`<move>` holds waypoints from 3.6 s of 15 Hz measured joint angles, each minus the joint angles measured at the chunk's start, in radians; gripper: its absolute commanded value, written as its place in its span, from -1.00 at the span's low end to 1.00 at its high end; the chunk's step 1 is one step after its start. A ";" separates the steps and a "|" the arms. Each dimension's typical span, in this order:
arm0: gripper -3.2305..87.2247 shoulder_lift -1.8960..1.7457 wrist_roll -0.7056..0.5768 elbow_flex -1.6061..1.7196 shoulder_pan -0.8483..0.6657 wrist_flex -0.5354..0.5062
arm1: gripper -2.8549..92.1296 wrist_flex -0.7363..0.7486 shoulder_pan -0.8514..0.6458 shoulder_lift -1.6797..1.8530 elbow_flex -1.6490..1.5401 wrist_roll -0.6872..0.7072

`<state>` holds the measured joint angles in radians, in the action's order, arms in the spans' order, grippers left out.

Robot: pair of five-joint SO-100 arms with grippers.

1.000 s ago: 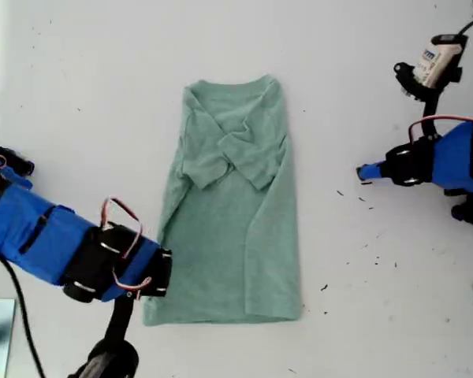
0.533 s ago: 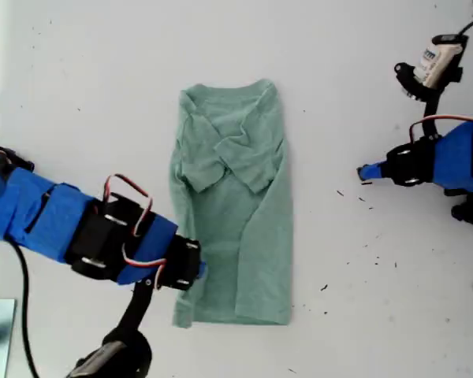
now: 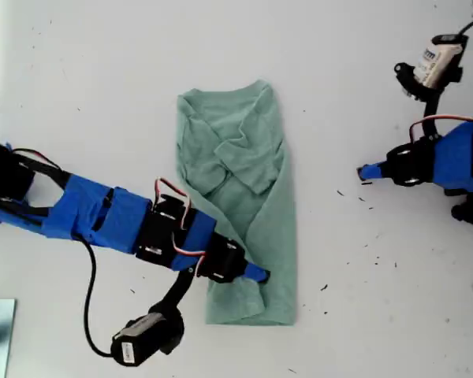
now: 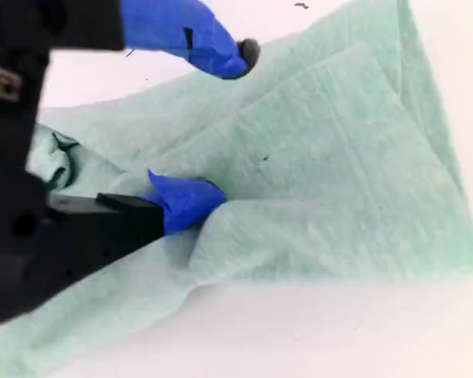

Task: Fold t shirt

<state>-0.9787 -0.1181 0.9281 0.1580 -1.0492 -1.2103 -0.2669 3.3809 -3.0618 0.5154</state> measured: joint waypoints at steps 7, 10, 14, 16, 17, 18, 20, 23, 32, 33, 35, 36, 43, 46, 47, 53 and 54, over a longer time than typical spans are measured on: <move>-0.71 -1.097 0.114 0.985 -0.094 0.008 | -0.89 -0.011 0.000 0.000 0.000 0.000; -0.86 -1.135 0.241 1.473 -0.098 0.176 | -0.89 -0.012 0.000 0.000 0.000 0.000; -0.90 -1.012 0.275 1.509 -0.100 0.268 | -0.89 -0.012 0.000 0.002 0.000 0.000; -0.93 -1.077 0.298 1.523 -0.100 0.242 | -0.89 -0.035 0.000 0.026 0.000 -0.008; -0.93 -1.186 0.308 1.557 -0.104 0.169 | -0.89 -0.058 0.002 0.043 0.000 -0.015; -0.93 -1.331 0.310 1.628 -0.126 0.118 | -0.89 -0.064 0.012 0.049 0.002 -0.028; -0.58 -1.513 0.288 1.612 -0.149 -0.003 | -0.63 -0.071 0.077 -0.028 0.080 -0.052; -0.39 -1.160 0.268 1.054 -0.061 -0.265 | -0.23 -0.212 0.235 -0.660 0.775 -0.094; -0.39 -0.331 0.276 0.169 0.129 -0.337 | -0.30 -0.356 0.588 -1.715 1.763 -0.488; -0.39 -0.272 0.279 0.167 0.140 -0.295 | -0.31 -0.296 0.604 -1.759 1.756 -0.512; -0.39 -0.160 0.281 0.158 0.150 -0.198 | -0.39 -0.183 0.621 -1.888 1.755 -0.532; -0.39 -0.109 0.281 0.152 0.152 -0.163 | -0.45 -0.124 0.629 -1.960 1.755 -0.540; -0.93 0.009 0.201 0.095 0.160 -0.008 | -0.95 0.057 0.666 -2.148 1.787 -0.572; -0.93 0.000 0.163 0.092 0.179 -0.003 | -0.95 0.003 0.673 -2.102 1.815 -0.486; -0.93 -0.021 0.140 0.092 0.187 0.009 | -0.95 -0.017 0.684 -2.054 1.815 -0.453; -0.93 -0.135 0.120 0.092 0.311 0.126 | -0.95 0.008 0.796 -1.882 1.836 -0.402; -0.93 -0.141 0.130 0.092 0.313 0.126 | -0.95 0.008 0.796 -1.879 1.836 -0.396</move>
<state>-1.1198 0.0123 1.0201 0.4709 -0.9235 -1.2026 0.5292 1.5018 -1.2257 0.1197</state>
